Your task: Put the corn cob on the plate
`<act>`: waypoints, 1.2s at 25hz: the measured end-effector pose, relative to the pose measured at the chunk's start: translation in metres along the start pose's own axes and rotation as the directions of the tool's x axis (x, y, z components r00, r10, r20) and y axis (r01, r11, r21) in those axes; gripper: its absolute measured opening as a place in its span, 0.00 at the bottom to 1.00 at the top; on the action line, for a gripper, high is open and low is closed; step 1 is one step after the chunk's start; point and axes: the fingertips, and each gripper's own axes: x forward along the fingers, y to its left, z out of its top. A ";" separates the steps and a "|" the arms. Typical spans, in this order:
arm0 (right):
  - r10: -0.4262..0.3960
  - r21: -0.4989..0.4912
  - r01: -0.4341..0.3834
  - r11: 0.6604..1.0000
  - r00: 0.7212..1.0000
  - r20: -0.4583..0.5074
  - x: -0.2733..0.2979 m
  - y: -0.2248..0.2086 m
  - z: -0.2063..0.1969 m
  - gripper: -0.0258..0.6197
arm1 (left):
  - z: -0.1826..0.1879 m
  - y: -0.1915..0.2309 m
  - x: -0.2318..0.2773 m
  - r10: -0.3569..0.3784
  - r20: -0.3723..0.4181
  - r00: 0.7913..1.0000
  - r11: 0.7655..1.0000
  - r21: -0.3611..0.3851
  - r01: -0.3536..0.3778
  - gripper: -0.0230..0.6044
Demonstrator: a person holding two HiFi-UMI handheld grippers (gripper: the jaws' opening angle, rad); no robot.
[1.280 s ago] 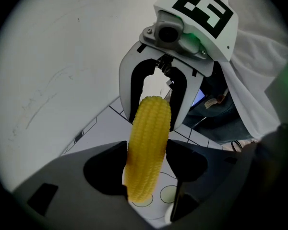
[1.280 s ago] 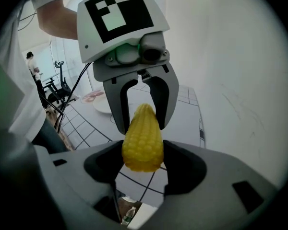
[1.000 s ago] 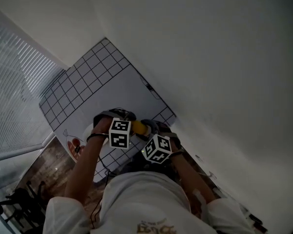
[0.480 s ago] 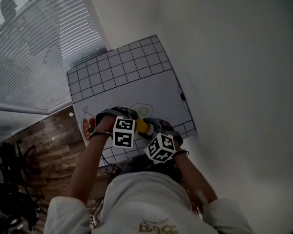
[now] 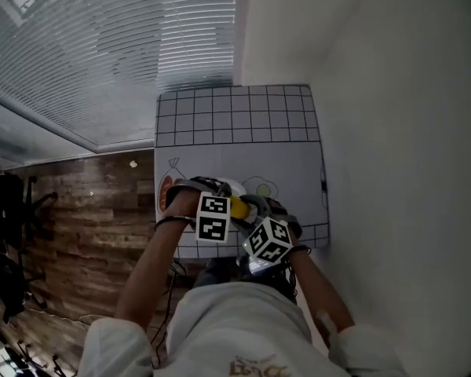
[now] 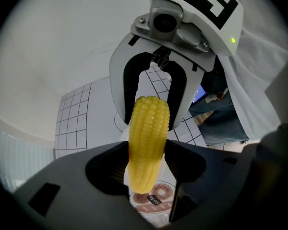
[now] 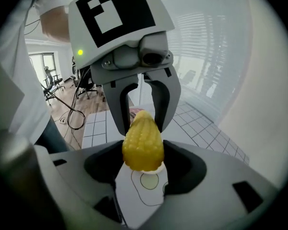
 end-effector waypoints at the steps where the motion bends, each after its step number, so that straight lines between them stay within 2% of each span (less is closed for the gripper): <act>1: 0.014 -0.013 -0.014 1.000 1.000 -0.006 0.002 0.002 0.001 0.43 | -0.003 -0.002 0.000 0.001 -0.001 1.000 1.000 -0.018 -0.001 0.42; 8: 0.065 -0.059 -0.065 0.996 0.998 -0.006 0.012 0.006 0.017 0.43 | -0.021 -0.005 -0.009 0.028 -0.027 0.999 0.995 -0.092 -0.031 0.42; 15: 0.116 -0.069 -0.119 0.991 0.992 -0.045 0.028 0.007 0.007 0.44 | -0.027 -0.005 0.005 0.024 -0.064 0.998 0.988 -0.152 -0.034 0.42; 26: 0.109 -0.069 -0.115 0.991 0.990 -0.094 0.054 -0.001 -0.008 0.44 | -0.041 0.005 0.031 0.052 -0.102 0.993 0.975 -0.210 -0.072 0.42; 30: 0.097 -0.042 -0.103 0.994 0.986 -0.135 0.067 -0.003 -0.021 0.44 | -0.046 0.006 0.049 0.038 -0.101 0.994 0.966 -0.252 -0.062 0.42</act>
